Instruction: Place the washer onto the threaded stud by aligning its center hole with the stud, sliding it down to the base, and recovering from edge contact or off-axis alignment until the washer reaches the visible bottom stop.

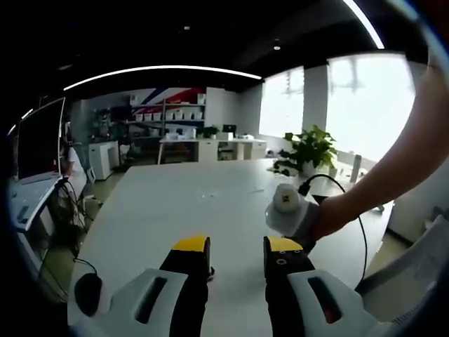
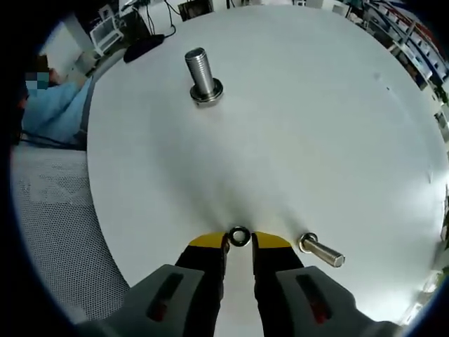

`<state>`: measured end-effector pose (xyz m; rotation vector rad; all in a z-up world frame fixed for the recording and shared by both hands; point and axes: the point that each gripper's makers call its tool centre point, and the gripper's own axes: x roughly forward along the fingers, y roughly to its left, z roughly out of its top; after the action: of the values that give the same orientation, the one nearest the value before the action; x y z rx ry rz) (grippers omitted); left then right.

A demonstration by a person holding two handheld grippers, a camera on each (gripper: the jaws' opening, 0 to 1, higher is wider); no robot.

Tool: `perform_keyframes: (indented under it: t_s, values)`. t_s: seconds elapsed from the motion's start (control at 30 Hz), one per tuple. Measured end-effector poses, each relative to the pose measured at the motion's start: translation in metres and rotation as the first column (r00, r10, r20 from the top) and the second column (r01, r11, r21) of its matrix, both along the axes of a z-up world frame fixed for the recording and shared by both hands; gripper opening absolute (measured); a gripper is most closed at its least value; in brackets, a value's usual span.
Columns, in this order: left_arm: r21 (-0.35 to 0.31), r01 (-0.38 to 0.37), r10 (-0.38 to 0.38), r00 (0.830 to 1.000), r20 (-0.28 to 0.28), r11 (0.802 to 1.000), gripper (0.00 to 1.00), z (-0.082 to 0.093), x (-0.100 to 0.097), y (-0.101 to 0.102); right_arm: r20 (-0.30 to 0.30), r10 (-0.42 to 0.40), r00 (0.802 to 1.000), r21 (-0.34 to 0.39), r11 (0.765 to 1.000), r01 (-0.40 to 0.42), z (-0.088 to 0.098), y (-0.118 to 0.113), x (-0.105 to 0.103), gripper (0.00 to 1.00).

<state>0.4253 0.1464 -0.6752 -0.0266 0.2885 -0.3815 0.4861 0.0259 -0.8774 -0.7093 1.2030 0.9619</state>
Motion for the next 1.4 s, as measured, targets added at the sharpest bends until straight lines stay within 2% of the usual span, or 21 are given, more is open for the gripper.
perform_keyframes:
  t_s: [0.27,0.33,1.4]
  values:
    - [-0.003,0.0,0.0,1.0,-0.004,1.0,0.29,-0.0004,-0.0002,0.0001,0.008,-0.003,1.0,-0.008,1.0,0.003,-0.0001,-0.0004,0.0002,0.15]
    - [-0.003,0.001,-0.001,1.0,-0.006,1.0,0.29,-0.001,-0.0001,0.0,0.029,0.026,0.999,-0.036,0.999,-0.025,0.0008,-0.0025,0.0019,0.14]
    - [-0.016,-0.001,0.001,1.0,0.007,1.0,0.29,0.0029,-0.0002,0.0005,0.032,-0.001,0.999,-0.027,1.0,0.002,-0.001,-0.0009,0.0011,0.13]
